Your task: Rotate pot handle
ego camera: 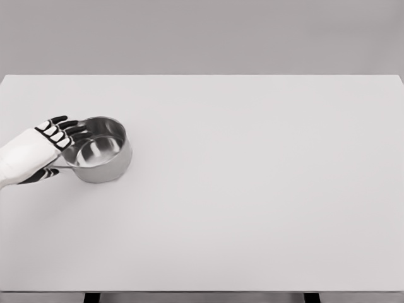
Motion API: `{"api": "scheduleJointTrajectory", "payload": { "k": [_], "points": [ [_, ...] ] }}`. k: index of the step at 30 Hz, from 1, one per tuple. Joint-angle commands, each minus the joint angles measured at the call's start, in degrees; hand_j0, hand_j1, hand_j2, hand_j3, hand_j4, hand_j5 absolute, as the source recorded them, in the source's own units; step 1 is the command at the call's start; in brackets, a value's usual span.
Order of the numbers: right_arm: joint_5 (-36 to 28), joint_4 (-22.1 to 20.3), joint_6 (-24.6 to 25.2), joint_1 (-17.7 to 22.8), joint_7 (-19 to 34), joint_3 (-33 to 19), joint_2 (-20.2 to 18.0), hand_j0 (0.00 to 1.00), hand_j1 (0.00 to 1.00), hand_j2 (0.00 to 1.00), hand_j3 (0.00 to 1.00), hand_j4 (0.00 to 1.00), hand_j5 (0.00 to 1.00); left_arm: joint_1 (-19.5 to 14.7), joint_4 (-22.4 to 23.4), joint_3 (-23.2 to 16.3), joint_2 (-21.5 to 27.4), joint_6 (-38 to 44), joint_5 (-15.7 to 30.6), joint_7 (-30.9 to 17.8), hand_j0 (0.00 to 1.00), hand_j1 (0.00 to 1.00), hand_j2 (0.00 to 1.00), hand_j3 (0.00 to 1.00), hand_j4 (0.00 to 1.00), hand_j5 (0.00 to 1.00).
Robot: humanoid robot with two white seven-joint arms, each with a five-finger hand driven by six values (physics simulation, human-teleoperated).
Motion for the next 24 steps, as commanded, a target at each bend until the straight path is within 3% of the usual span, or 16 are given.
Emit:
{"api": "scheduleJointTrajectory", "payload": {
  "k": [1,19,24],
  "points": [
    [-0.05,0.0,-0.04,0.0,0.0,0.0,0.0,1.0,1.0,1.0,1.0,1.0,1.0,0.0,0.93,0.82,0.07,-0.02,0.39,0.04,1.0,1.0,1.0,1.0,1.0,1.0],
    [-0.05,0.0,-0.04,0.0,0.0,0.0,0.0,1.0,1.0,1.0,1.0,1.0,1.0,-0.97,7.53,3.01,1.56,-0.02,-0.23,-0.05,1.0,1.0,1.0,1.0,1.0,1.0],
    [-0.05,0.0,0.05,0.0,0.0,-0.09,0.0,1.0,1.0,1.0,1.0,1.0,1.0,-3.07,9.54,3.01,1.56,-0.02,-0.41,-0.13,1.0,1.0,1.0,1.0,1.0,1.0]
  ]
}}
